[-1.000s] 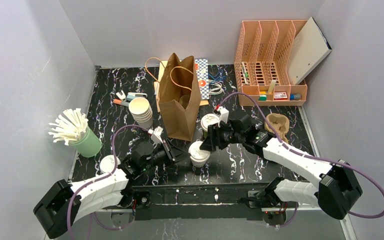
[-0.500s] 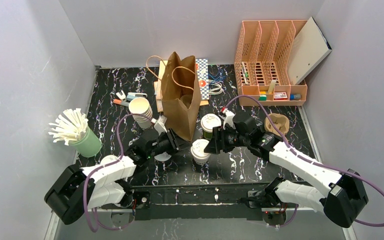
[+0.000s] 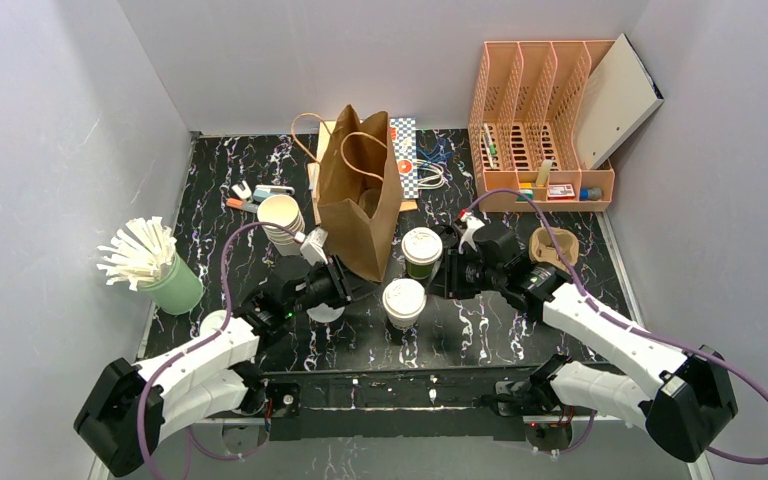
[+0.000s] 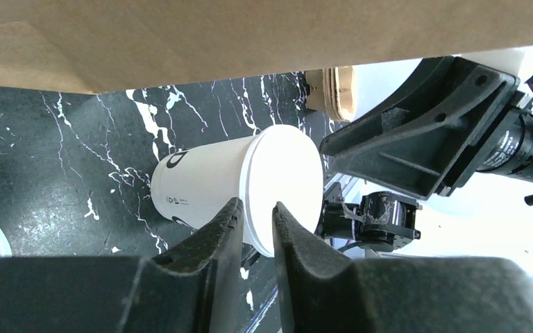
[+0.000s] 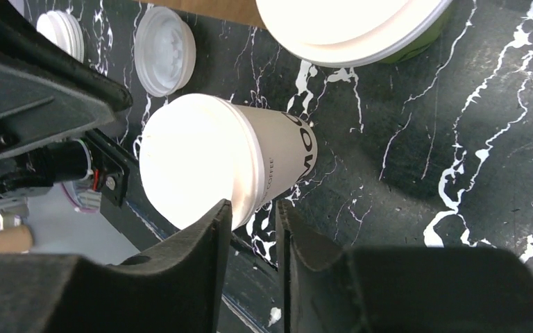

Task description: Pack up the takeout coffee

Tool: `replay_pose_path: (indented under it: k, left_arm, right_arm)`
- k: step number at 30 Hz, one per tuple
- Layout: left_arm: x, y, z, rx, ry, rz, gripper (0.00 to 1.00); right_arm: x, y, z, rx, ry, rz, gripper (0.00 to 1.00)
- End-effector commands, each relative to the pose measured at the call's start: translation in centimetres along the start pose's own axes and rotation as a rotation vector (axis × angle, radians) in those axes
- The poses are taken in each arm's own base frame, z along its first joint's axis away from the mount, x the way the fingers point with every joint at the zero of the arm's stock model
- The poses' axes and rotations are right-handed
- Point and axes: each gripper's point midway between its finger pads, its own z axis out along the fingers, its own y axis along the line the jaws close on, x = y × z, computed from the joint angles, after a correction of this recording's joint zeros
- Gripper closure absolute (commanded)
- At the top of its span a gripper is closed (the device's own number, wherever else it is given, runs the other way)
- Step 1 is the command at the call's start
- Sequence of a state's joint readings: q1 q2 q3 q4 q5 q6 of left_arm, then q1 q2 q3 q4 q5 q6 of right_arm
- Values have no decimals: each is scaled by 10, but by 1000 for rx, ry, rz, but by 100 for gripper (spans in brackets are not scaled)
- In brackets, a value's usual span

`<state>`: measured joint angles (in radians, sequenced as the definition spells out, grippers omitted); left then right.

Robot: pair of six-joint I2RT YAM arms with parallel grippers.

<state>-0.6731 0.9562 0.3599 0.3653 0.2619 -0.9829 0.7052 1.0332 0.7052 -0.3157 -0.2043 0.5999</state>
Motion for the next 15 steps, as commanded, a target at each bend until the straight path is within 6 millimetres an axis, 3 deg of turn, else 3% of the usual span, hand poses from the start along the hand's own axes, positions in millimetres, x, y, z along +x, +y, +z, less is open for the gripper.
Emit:
replay_pose_path:
  k: [1,8,15]
  left_arm:
    - [5,-3,-1,38,18,-36,82]
    - [15,-4,3,98,36,-96,84]
    - [17,-5,4,104,49,-96,81]
  right_arm:
    - [-14,4,-7,-29,-54,19,65]
    - [-12,6,-1,-58,-27,21,74]
    - [-9,6,4,-69,-2,21,76]
